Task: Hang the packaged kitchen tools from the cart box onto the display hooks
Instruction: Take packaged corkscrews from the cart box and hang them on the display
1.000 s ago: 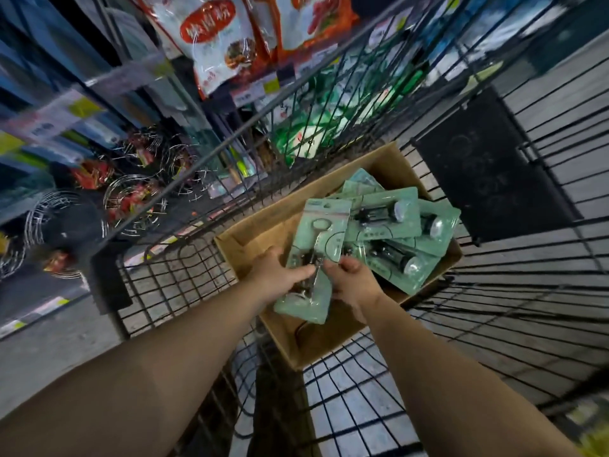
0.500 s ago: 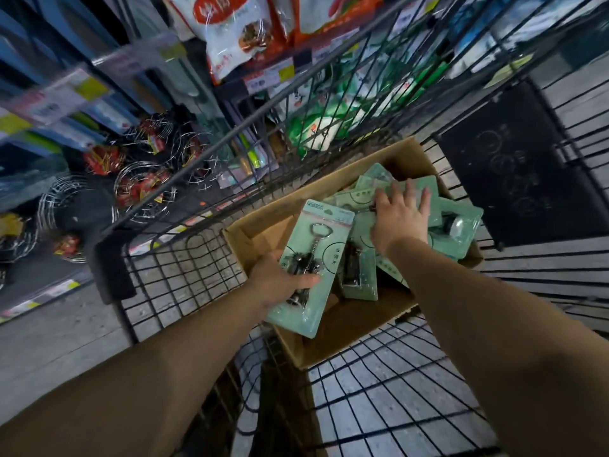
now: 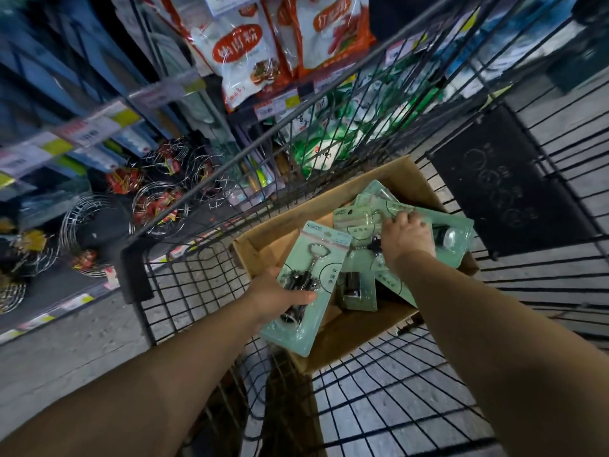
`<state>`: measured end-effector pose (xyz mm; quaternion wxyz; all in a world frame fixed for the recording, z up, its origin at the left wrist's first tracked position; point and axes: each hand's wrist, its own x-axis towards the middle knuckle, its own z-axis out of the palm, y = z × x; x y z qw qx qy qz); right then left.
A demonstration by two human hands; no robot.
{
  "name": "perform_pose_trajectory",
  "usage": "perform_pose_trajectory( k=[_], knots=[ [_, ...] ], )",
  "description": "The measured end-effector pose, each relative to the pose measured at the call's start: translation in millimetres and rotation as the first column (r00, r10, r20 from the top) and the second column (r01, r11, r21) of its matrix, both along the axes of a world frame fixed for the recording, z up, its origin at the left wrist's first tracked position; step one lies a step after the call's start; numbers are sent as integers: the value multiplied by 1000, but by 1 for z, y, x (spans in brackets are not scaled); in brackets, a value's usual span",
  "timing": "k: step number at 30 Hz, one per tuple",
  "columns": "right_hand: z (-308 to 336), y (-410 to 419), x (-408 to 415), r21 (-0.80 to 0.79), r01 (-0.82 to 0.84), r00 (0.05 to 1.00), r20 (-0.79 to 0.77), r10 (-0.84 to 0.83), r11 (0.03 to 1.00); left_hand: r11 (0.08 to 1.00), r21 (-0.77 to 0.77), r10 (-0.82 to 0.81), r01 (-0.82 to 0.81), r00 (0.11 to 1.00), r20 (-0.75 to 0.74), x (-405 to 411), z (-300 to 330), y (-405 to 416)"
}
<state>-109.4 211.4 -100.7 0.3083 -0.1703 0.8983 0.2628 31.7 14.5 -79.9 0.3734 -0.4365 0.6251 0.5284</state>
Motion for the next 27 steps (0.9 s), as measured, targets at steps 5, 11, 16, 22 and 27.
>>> perform_pose_trajectory(
  k=[5,11,16,22,27],
  knots=[
    [6,3,1,-139,-86,992,-106,71,987,1000,1,27,-27,999,-27,17,1,-3],
    [22,6,18,-389,249,966,40,-254,887,997,-4,79,-80,991,-109,37,14,-8],
    [52,7,51,-563,680,718,377,-585,470,995,13,104,-104,969,-222,46,51,-15],
    [107,-40,120,-667,742,552,556,-621,63,993,7,113,-121,908,-404,75,105,-46],
    [164,-118,197,-785,619,661,533,-528,-18,988,-57,88,-146,817,-570,148,149,-107]
  ],
)
